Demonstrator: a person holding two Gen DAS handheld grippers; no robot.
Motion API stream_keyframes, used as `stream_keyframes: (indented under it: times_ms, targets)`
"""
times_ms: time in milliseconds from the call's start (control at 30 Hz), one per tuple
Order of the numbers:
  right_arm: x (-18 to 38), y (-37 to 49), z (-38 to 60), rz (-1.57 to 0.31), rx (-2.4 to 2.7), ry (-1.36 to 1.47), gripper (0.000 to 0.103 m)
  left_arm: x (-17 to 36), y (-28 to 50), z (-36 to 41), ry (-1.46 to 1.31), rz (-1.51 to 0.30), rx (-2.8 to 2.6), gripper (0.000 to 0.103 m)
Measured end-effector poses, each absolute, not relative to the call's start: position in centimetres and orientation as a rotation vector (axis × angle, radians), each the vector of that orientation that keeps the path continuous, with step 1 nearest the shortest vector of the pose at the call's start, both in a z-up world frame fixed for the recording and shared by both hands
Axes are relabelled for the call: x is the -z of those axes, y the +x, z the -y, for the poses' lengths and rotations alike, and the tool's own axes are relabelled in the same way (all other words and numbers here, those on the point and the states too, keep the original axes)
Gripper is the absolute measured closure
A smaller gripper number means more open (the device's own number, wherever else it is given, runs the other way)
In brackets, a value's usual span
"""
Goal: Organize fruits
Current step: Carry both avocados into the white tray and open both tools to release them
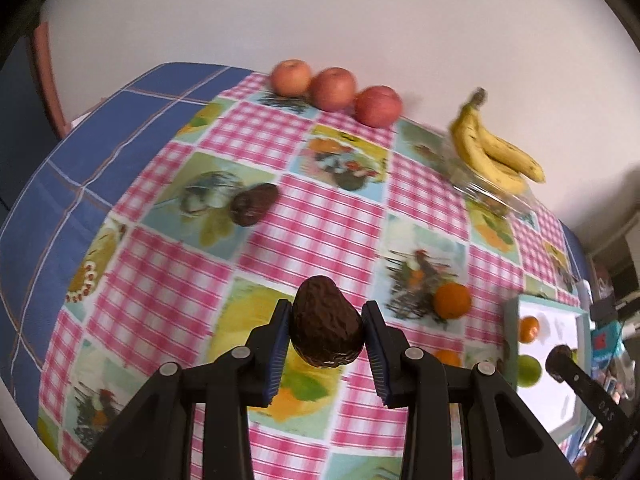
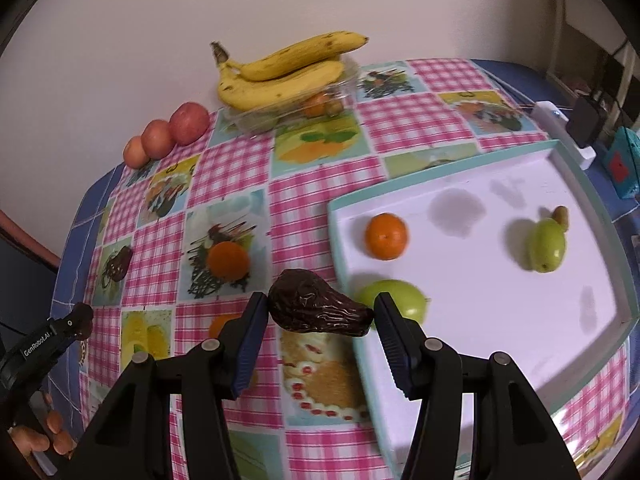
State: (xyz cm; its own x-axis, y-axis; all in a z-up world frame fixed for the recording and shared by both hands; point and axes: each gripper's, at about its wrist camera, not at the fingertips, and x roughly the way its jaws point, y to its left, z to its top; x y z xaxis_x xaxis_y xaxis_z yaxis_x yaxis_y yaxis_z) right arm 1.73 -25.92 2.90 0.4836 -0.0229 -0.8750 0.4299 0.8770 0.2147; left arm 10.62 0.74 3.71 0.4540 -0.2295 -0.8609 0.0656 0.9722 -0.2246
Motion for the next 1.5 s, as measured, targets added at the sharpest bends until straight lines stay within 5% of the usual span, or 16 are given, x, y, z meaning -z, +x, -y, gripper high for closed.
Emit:
stream_keyframes:
  times_ms: [867,1500]
  targets:
    - [-3.6,-6.9,39.4,-0.985,0.597,0.55,0.046,-3.9,0.9,19.4,0.113,-1.117,0.626,0.065]
    - [-1.5,-8.5,41.6,-1.025,0.622,0.593,0.046,0.0,-1.8,24.7,0.219,-1.173,0.672,0.065]
